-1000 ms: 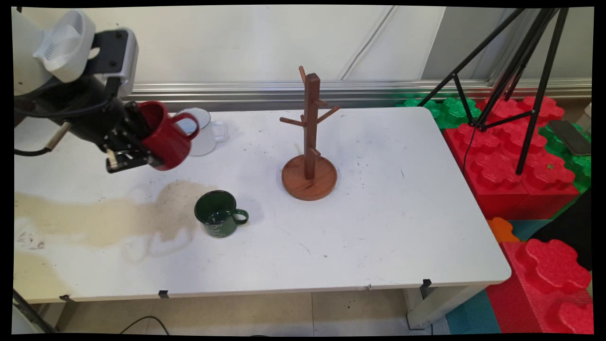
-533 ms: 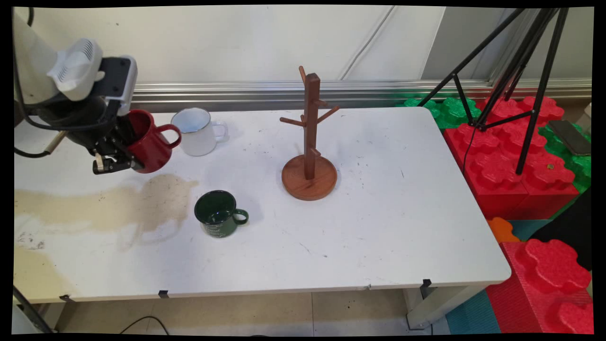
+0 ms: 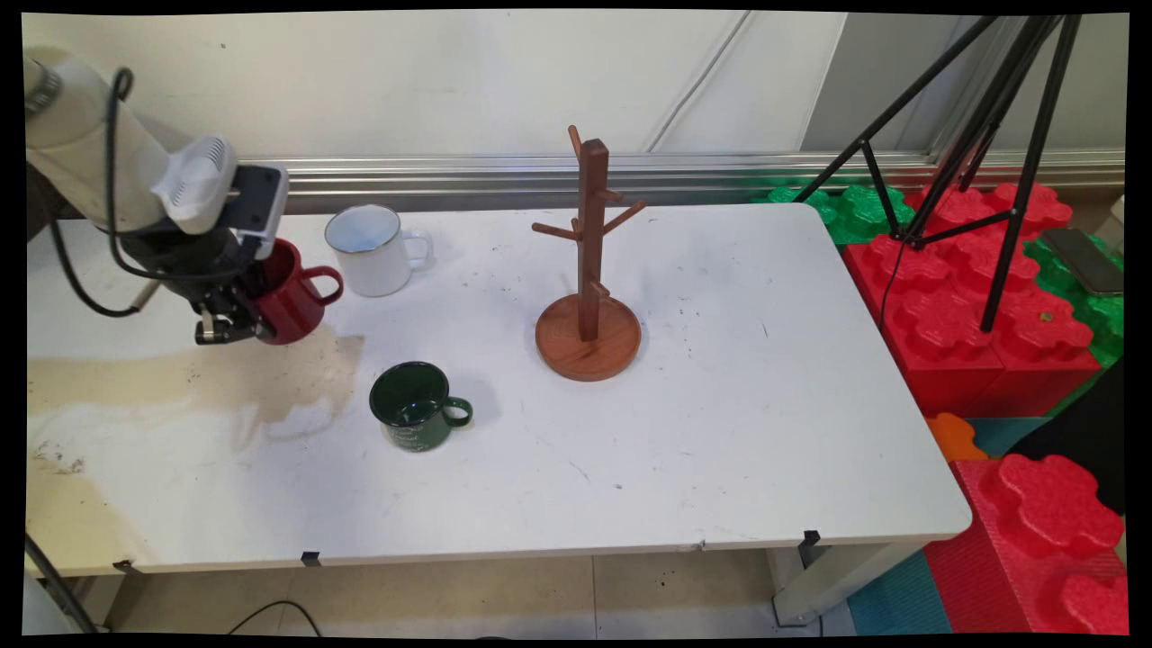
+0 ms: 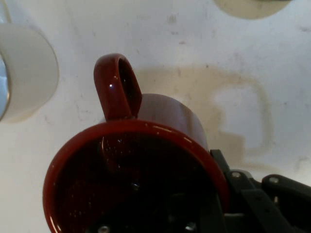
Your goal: Place the picked object on the table
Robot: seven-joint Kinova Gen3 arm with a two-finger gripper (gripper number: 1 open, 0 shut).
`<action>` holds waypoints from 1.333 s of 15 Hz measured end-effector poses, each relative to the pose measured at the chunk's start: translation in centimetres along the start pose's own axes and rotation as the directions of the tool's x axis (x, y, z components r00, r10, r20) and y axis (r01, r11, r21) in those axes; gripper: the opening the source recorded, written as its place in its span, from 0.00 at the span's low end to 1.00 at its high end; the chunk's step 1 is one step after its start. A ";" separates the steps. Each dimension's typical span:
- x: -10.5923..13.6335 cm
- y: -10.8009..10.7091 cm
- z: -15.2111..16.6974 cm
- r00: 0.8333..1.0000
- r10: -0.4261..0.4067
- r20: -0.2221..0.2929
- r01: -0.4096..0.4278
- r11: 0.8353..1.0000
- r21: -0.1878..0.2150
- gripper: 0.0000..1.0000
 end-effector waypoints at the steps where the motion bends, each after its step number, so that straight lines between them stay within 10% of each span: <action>1: -0.1 -0.4 0.9 1.000 0.004 0.004 -0.004 1.000 -0.004 0.00; 20: -1.4 -2.8 10.0 1.000 0.021 0.012 -0.021 0.999 -0.048 0.00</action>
